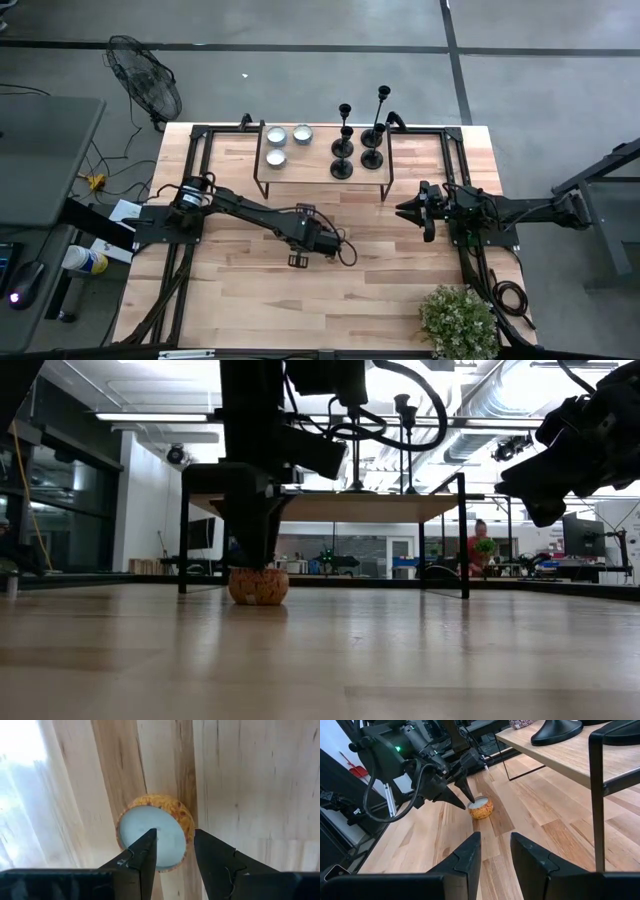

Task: Pick & Place candle stick holders
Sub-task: Put the yellow scented candle on the shelf and align it with the blue scented candle

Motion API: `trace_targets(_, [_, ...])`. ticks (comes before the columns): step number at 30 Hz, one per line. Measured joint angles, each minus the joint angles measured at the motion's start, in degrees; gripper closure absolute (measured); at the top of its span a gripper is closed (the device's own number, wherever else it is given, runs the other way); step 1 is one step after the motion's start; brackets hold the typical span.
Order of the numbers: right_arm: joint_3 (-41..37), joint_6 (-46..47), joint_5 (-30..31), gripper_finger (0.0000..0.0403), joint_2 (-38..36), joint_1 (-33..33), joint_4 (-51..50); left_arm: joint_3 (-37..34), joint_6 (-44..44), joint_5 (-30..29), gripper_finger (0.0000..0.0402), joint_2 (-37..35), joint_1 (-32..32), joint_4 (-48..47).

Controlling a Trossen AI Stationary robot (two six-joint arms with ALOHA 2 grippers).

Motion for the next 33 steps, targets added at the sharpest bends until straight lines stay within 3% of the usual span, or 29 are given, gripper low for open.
trace_targets(24, [0.0, 0.0, 0.0, 0.0304, 0.0, 0.0, 0.0, -0.2, 0.9, 2.8, 0.0279, 1.0, -0.5, -1.4])
trace_targets(33, [0.0, 0.0, 0.0, 0.0304, 0.0, 0.0, 0.0, -0.2, 1.0, 3.0, 0.0373, 1.0, -0.4, -1.9])
